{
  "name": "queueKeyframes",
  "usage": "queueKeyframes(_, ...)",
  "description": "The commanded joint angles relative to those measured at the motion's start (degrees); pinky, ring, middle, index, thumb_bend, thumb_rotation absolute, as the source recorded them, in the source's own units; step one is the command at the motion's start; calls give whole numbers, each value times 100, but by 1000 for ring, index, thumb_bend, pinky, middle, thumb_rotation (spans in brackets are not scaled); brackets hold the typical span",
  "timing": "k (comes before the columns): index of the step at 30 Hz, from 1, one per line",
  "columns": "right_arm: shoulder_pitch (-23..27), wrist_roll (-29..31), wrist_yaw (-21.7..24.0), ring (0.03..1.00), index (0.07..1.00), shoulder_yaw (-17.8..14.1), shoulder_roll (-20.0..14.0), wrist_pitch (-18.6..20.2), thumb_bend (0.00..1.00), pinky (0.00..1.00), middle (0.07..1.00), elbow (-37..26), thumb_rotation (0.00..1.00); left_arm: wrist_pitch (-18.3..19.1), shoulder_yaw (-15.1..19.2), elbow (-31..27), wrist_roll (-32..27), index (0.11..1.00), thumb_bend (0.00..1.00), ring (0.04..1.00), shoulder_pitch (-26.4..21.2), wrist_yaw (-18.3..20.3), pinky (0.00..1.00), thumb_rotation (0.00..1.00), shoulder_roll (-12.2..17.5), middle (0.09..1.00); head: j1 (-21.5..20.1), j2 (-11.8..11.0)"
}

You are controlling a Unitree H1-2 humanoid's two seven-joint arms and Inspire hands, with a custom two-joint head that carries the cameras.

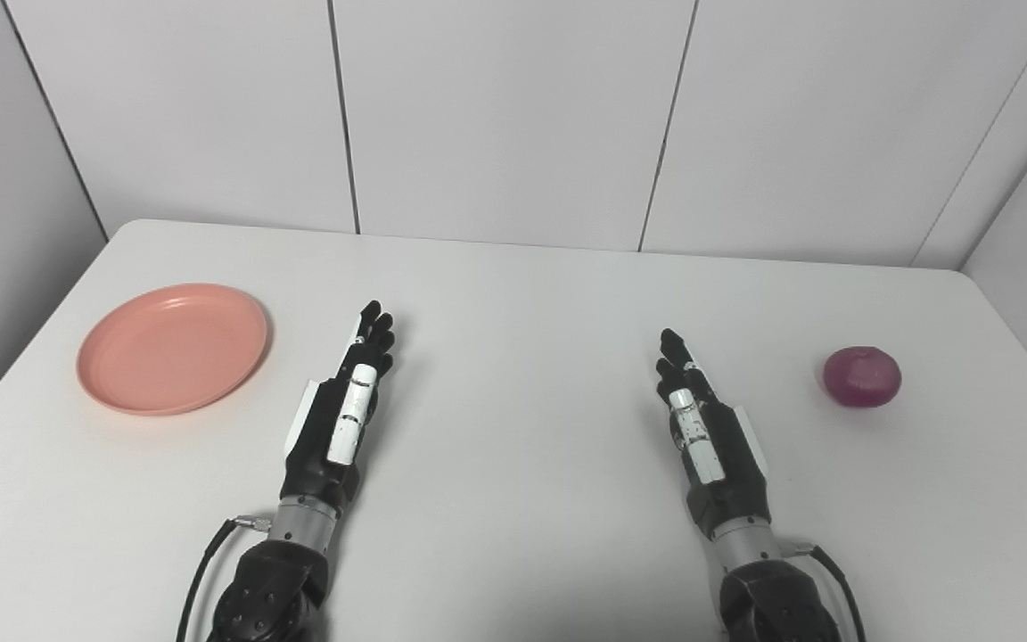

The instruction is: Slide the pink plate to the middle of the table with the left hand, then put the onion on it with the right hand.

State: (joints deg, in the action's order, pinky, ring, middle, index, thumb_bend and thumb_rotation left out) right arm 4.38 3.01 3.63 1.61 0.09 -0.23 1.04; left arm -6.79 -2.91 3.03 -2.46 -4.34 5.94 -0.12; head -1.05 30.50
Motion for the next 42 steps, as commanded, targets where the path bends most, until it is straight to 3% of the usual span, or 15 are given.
queueKeyframes(1, 101, 13, 25, 994, 954, -2, 0, -296, 618, 1000, 983, 17, 793, -202, -17, 177, -37, 1000, 480, 1000, -11, 18, 1000, 1000, -28, 1000, 0, 3)
queueKeyframes(5, 108, 48, 93, 1000, 973, 18, -31, -328, 606, 1000, 998, 68, 812, -229, -25, 225, -5, 1000, 481, 1000, -14, 4, 1000, 1000, -29, 1000, 71, -99)
queueKeyframes(11, 50, -60, 82, 1000, 977, -35, -187, -414, 616, 1000, 1000, 168, 848, -229, -82, 348, 66, 1000, 473, 1000, 6, -53, 1000, 1000, -148, 1000, 891, -429)
queueKeyframes(17, 91, 493, 446, 1000, 982, -193, -287, -1067, 588, 1000, 1000, 716, 787, -218, -166, 394, 116, 1000, 492, 1000, 67, -100, 1000, 1000, -290, 1000, 1548, -757)
queueKeyframes(21, 138, 617, 620, 1000, 999, -201, -361, -1302, 596, 1000, 1000, 968, 832, -136, -185, 289, 150, 1000, 487, 1000, 66, -175, 1000, 1000, -349, 1000, 1724, -817)
queueKeyframes(29, 190, 624, 749, 1000, 1000, -195, -501, -1387, 521, 1000, 1000, 1024, 863, -190, -159, 12, 47, 1000, 496, 1000, -108, -77, 1000, 1000, -280, 1000, 1824, -1015)
queueKeyframes(31, 200, 637, 757, 1000, 1000, -205, -505, -1428, 518, 1000, 1000, 1050, 853, -113, -97, -87, -63, 1000, 508, 1000, -177, -64, 1000, 1000, -266, 1000, 1853, -1047)
queueKeyframes(37, 189, 675, 769, 1000, 1000, -200, -519, -1385, 509, 1000, 1000, 1018, 839, 747, 97, -646, -449, 1000, 549, 993, -421, 131, 1000, 1000, 44, 1000, 1911, -1125)
queueKeyframes(42, 197, 713, 788, 1000, 1000, -202, -548, -1398, 475, 1000, 1000, 1073, 834, 1193, 282, -666, -747, 964, 555, 970, -728, 253, 989, 1000, 329, 977, 1921, -1176)
